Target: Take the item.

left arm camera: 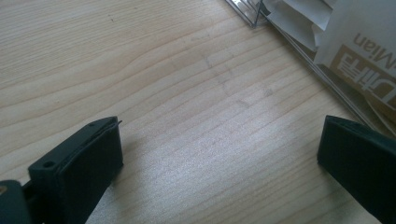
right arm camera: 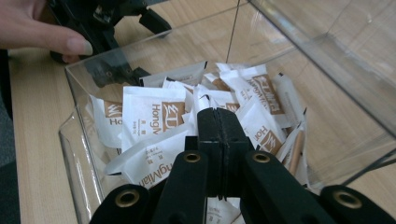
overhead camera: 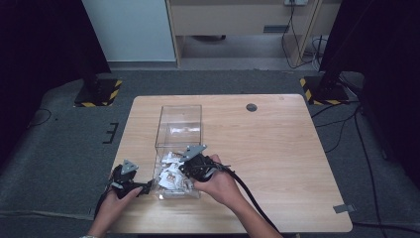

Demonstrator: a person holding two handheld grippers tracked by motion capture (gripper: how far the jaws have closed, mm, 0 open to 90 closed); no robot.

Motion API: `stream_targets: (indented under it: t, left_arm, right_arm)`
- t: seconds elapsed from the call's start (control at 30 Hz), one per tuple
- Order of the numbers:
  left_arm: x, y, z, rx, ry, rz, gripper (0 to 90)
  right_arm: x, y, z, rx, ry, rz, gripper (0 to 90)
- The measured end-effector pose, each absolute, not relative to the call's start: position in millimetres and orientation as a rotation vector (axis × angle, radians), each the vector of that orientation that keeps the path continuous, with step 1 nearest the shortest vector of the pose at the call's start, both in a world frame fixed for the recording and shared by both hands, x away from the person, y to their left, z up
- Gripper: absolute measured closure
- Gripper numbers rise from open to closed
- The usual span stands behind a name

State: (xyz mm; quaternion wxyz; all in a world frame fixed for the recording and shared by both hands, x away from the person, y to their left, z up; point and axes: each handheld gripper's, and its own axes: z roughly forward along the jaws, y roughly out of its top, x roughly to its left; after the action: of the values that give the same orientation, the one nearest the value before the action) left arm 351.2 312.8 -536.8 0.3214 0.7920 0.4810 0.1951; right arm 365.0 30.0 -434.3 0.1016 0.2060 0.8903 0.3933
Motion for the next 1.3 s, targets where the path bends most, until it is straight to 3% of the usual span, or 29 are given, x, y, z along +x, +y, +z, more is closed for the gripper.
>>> stream_targets:
  t: [1.3]
  left_arm:
    - [351.2, 312.8, -536.8, 2.08, 1.264, 0.512, 0.0]
  right_arm:
    - [367.7, 2.3, -386.9, 0.612, 2.522, 1.264, 90.0]
